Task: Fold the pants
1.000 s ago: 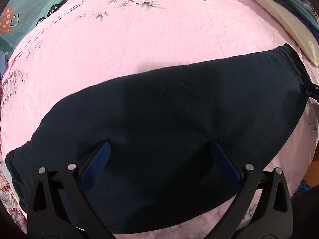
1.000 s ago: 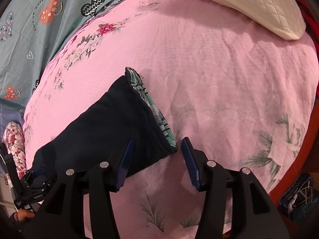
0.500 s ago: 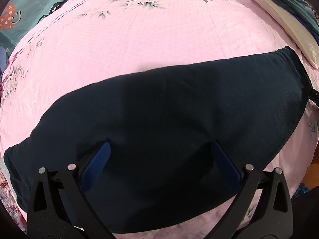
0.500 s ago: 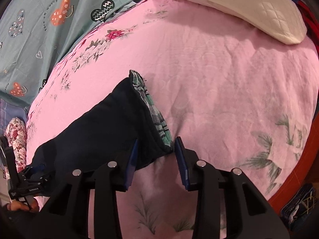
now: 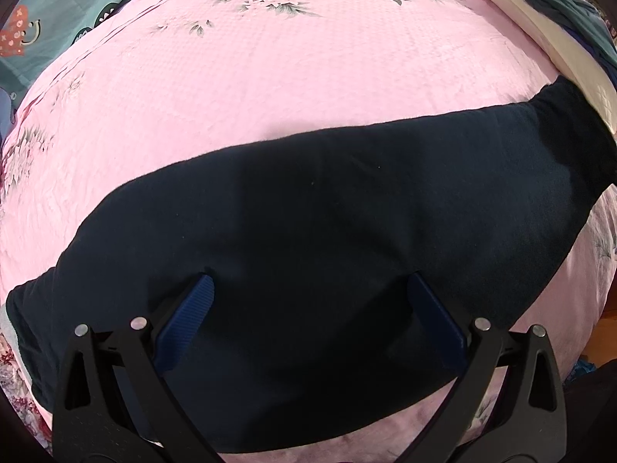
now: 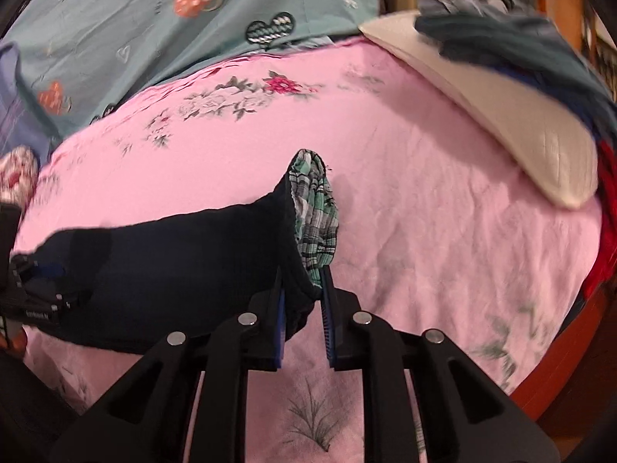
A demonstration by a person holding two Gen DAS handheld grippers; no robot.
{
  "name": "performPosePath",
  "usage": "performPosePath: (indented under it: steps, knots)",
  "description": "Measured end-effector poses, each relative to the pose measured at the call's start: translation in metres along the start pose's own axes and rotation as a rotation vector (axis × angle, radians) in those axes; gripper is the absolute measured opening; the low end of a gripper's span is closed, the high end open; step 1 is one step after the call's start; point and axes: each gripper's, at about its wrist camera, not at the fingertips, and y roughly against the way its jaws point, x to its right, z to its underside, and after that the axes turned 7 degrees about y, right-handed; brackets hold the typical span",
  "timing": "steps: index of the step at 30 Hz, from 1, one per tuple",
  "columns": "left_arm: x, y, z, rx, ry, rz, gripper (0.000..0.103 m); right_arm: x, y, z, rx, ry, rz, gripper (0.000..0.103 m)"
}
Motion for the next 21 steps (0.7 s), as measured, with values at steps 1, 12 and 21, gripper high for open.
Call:
performPosePath:
  steps: [1,12,21]
  knots:
    - [0.0,0.0,0.0,0.0,0.0,0.0,0.101,0.014,-0.007,0.003,-0.016,-0.084,-0.023,0.016]
    - [0.001,0.0,-0.003,-0.004,-0.004,-0.004,0.101,0.059,-0.032,0.023,-0.097,-0.517,-0.285,0.03]
    - [0.104,0.079,-0.086,0.072,-0.313,0.439,0.097,0.036,-0.031,0.016,-0.072,-0.362,-0.195,0.014]
